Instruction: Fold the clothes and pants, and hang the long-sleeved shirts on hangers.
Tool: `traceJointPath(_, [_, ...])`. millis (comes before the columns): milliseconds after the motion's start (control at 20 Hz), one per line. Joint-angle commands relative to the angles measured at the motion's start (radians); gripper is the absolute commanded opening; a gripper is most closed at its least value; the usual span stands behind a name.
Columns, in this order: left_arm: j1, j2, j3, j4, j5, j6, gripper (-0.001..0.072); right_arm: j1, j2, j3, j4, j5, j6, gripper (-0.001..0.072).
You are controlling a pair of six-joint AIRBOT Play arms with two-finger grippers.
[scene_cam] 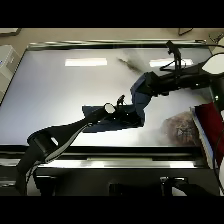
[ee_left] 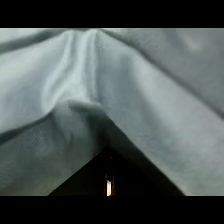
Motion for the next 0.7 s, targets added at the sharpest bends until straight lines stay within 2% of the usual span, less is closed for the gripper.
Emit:
traceJointPath(0, [0.046,0.000,0.000,0.022,-0.056,0.094,0.0026,0.030,-0.003,0.001,-0.037,-0.064,0.053,0.0035])
traceJointPath(150, [0.200,0.078,0.000,0.399,-0.304,0.080,0.0024,0.041,-0.046,0.001,0.021,-0.119,0.045,0.0035])
traceJointPath(300, [0.381,0.249,0.000,0.761,-0.497,0.063,0.0026,0.127,-0.121,0.001,0.034,-0.175,0.032,0.0035])
traceJointPath(400, [0.516,0.381,0.000,0.850,-0.564,0.063,0.0026,0.210,-0.193,0.001,0.045,-0.244,0.031,0.0035])
traceJointPath(650, [0.775,0.687,0.000,0.855,-0.586,0.063,0.0027,0.395,-0.441,0.001,0.220,-0.420,0.032,0.0036])
